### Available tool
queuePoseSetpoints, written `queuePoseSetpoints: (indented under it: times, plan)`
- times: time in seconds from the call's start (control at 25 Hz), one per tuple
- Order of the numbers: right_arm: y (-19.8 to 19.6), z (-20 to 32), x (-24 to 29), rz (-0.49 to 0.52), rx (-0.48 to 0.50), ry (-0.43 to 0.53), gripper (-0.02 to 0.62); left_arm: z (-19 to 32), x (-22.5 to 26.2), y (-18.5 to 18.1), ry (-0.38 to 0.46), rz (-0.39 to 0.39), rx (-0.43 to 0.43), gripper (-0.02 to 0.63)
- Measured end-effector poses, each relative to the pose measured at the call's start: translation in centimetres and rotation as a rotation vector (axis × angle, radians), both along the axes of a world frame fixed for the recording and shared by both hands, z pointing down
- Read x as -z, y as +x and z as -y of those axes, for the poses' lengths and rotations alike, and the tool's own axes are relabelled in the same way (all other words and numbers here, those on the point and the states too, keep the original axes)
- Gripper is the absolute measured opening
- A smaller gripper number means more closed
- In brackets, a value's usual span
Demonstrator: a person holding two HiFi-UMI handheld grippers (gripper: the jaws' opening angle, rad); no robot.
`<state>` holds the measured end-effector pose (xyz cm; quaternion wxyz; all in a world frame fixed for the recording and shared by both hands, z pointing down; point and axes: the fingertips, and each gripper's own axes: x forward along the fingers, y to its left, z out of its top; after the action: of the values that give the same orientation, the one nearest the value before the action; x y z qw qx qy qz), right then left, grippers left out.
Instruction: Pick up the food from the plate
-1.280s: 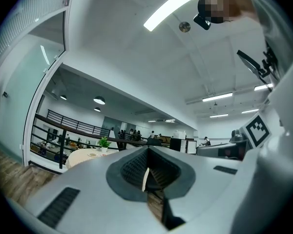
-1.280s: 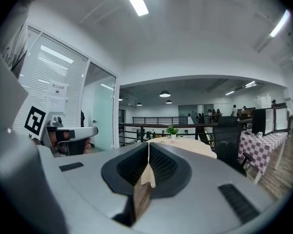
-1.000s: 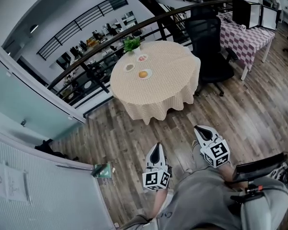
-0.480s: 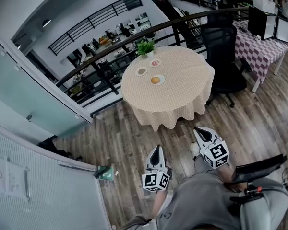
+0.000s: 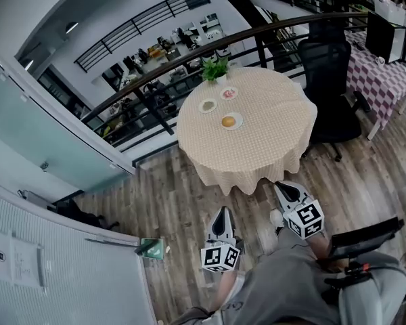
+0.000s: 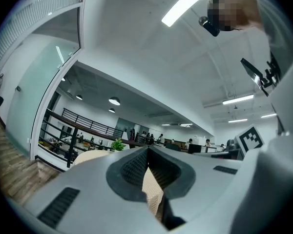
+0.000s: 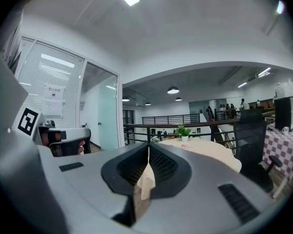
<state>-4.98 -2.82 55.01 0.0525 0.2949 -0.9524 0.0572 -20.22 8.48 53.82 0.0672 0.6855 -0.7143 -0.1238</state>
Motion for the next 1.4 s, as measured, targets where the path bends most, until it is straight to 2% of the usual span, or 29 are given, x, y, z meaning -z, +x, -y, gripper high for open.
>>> queuePoseSetpoints:
  times: [0.44, 0.68, 0.96, 1.24, 1.4]
  plan:
    - [-5.2, 10.6, 0.8, 0.025, 0.081, -0.041, 0.017, 9.5, 1.5, -5.1, -0.011, -0.004, 0.089, 0.011]
    - [-7.5, 16.0, 1.0, 0.064, 0.102, -0.058, 0.017, 14.8, 1.5, -6.2, -0.032, -0.014, 0.097, 0.011]
    - [-8.8, 22.8, 0.4, 0.058, 0.109, -0.082, 0.017, 22.1, 2.4, -7.4, -0.025, -0.011, 0.096, 0.011]
    - [-9.4, 28.7, 0.7, 0.047, 0.125, -0.042, 0.017, 27.6, 2.8, -7.5, -0.015, -0.005, 0.119, 0.011]
    - [-10.0, 30.4, 1.0, 0.056, 0.144, -0.036, 0.017, 29.7, 3.1, -7.4, -0.020, 0.017, 0.112, 0.011]
